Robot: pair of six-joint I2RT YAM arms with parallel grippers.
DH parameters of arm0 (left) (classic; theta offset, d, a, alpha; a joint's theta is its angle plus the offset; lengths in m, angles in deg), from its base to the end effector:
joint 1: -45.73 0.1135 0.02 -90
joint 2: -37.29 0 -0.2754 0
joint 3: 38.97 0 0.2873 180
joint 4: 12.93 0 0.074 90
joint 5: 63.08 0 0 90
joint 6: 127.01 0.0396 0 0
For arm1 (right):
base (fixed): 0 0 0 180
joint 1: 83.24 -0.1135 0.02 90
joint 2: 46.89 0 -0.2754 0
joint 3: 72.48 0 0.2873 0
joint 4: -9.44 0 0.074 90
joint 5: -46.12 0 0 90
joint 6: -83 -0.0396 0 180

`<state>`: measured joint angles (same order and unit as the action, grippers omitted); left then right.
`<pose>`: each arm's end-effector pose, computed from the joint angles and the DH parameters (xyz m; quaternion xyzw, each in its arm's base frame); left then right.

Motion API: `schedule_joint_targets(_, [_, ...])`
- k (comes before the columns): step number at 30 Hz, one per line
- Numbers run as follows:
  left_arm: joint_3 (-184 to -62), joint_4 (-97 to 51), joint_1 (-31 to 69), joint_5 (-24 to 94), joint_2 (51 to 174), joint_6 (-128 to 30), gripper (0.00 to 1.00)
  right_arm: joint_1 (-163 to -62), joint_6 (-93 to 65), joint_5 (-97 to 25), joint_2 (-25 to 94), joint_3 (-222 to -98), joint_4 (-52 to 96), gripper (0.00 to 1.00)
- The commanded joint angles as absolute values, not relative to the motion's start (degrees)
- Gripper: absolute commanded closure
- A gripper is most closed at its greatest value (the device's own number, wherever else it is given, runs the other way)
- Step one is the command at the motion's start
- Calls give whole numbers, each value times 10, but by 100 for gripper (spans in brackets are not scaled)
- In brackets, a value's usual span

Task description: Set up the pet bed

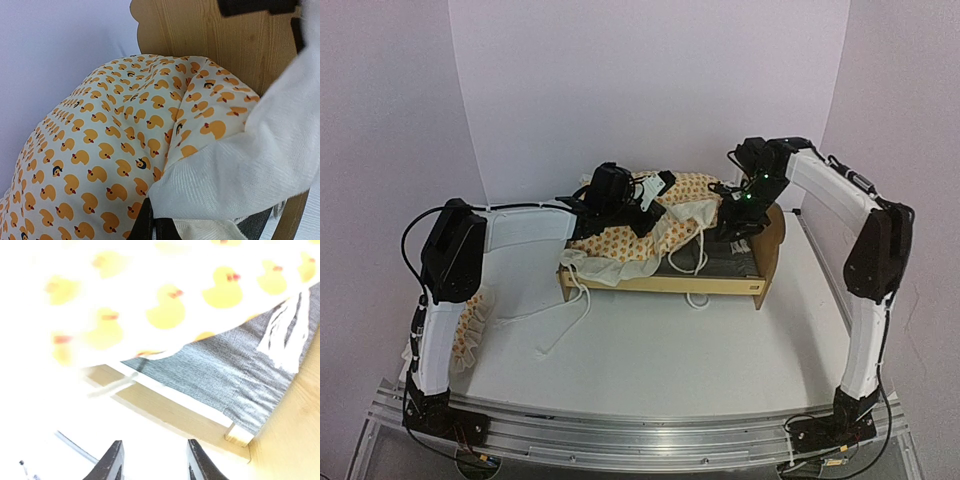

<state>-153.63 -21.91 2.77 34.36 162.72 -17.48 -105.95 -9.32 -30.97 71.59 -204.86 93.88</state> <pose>0.4125 -0.3912 0.2459 0.4553 0.6784 -0.1685 0.5514 0.4280 0.1887 0.3184 -0.1920 0.9605 0.1446 0.1399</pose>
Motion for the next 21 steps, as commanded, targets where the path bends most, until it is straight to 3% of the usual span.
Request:
schedule_joint_targets(1, [-1537,-207,31,347,1590,-171,100,-1127,-117,-374,548,-1946,805,47])
schedule_joint_targets(5, [-1539,-207,31,347,1591,-171,100,-1149,-127,-367,439,-1790,685,36])
schedule_joint_targets(9, [-1541,-207,31,348,1592,-172,100,-1149,-159,-369,397,-1724,678,41])
schedule_joint_targets(12, [-1543,-205,31,348,1592,-172,100,-1186,-165,-350,330,-1574,545,44])
schedule_joint_targets(15, [-1547,-204,31,346,1595,-170,100,-1244,-112,-374,276,-1371,310,44])
schedule_joint_targets(18, [-1549,-207,31,346,1596,-167,100,-1255,-51,-413,291,-1261,96,39])
schedule_joint_targets(21, [-1550,-211,30,346,1595,-168,100,-1255,0,-439,378,-1272,54,37])
